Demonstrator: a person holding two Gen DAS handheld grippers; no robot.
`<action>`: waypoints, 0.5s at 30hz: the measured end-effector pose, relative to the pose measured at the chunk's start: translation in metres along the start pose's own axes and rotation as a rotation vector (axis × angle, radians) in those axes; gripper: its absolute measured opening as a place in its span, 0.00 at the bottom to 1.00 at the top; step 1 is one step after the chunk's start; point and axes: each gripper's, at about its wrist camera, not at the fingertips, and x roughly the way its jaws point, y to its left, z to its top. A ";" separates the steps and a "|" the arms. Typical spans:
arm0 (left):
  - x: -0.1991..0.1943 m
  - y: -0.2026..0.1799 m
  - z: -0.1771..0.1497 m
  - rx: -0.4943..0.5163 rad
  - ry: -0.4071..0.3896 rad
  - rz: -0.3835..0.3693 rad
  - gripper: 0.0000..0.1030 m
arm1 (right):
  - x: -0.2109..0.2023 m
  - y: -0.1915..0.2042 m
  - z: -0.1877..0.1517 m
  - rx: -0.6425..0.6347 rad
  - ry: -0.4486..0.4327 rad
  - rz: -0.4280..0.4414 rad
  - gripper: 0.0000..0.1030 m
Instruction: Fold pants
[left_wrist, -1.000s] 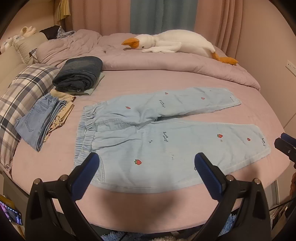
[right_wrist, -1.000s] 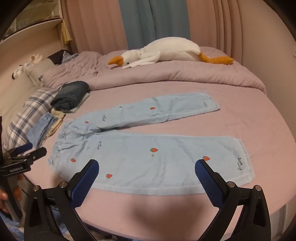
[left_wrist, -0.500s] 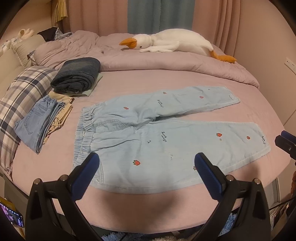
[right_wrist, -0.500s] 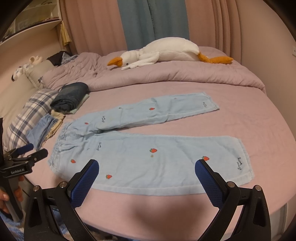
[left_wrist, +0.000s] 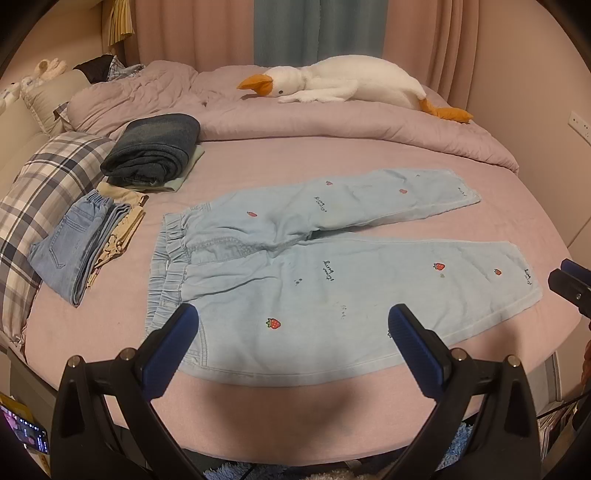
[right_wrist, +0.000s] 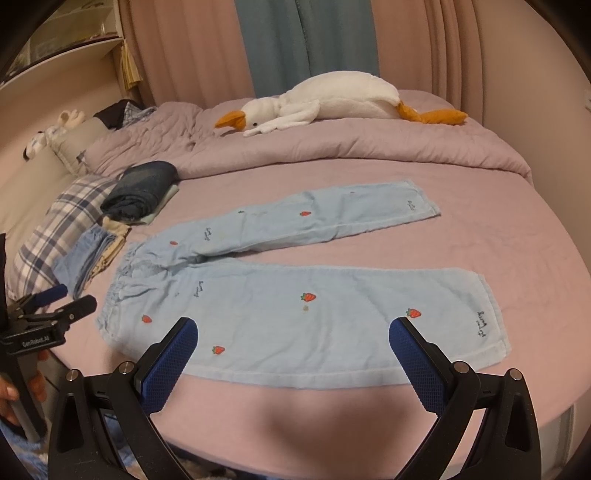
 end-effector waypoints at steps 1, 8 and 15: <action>0.000 0.000 0.000 0.000 0.001 0.000 1.00 | 0.001 0.000 -0.001 0.001 -0.001 0.000 1.00; 0.001 0.000 -0.001 0.005 0.002 -0.002 1.00 | 0.001 0.000 -0.001 0.000 0.000 0.001 1.00; 0.002 -0.001 -0.001 0.006 0.006 -0.002 1.00 | 0.001 0.000 -0.001 0.001 0.000 0.001 1.00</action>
